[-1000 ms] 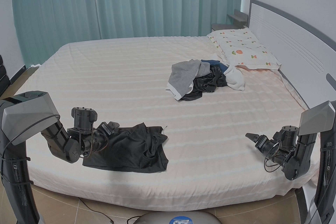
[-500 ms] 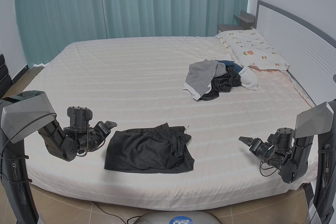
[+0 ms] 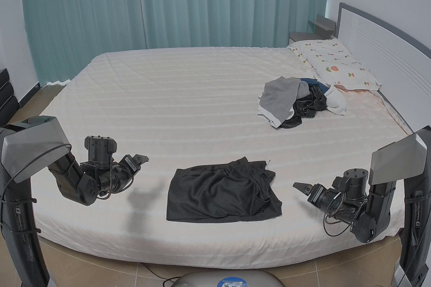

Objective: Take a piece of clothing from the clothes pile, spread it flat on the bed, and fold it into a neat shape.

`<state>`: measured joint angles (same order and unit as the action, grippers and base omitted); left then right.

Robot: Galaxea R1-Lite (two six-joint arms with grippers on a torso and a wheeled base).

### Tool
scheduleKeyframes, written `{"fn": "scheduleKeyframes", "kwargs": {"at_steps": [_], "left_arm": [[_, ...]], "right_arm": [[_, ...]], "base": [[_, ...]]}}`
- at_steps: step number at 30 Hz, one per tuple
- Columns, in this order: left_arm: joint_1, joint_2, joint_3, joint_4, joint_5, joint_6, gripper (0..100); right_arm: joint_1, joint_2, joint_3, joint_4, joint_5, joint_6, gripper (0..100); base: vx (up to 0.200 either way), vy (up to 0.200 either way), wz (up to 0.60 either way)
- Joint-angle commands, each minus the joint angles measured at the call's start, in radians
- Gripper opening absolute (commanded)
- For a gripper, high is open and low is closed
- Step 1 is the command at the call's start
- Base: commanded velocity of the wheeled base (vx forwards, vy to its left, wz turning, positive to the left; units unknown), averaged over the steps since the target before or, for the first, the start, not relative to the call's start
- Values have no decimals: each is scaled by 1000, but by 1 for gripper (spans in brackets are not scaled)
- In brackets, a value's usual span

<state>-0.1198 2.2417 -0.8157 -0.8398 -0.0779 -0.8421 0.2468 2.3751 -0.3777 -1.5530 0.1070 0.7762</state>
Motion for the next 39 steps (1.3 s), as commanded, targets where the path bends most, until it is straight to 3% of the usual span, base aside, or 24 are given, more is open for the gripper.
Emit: {"fn": "scheduleKeyframes", "kwargs": {"at_steps": [1,7,18,24,25,29,39], "left_arm": [[5,15,-13,-1,0,3,100],[5,21,-22,19,0,5,100],[0,21,-25,27,1,6,100],[-1,13,-22,27,1,6,100],[-1,13,-22,27,1,6,100],[-1,18,-25,28,1,9,100],[-4,15,-23,25,6,11,100]], "right_arm": [[42,-17,3,-7,-7,-3,100],[71,-11,0,-7,-35,-6,100],[69,26,-21,2,-52,-26,100],[54,96,-47,2,-66,-83,100],[54,102,-47,2,-67,-87,0],[48,108,-29,14,-69,-141,0],[-18,18,65,17,-63,-156,0]], "base": [[0,200,0],[0,200,0],[0,0,0],[0,0,0],[0,0,0],[0,0,0],[0,0,0]]}}
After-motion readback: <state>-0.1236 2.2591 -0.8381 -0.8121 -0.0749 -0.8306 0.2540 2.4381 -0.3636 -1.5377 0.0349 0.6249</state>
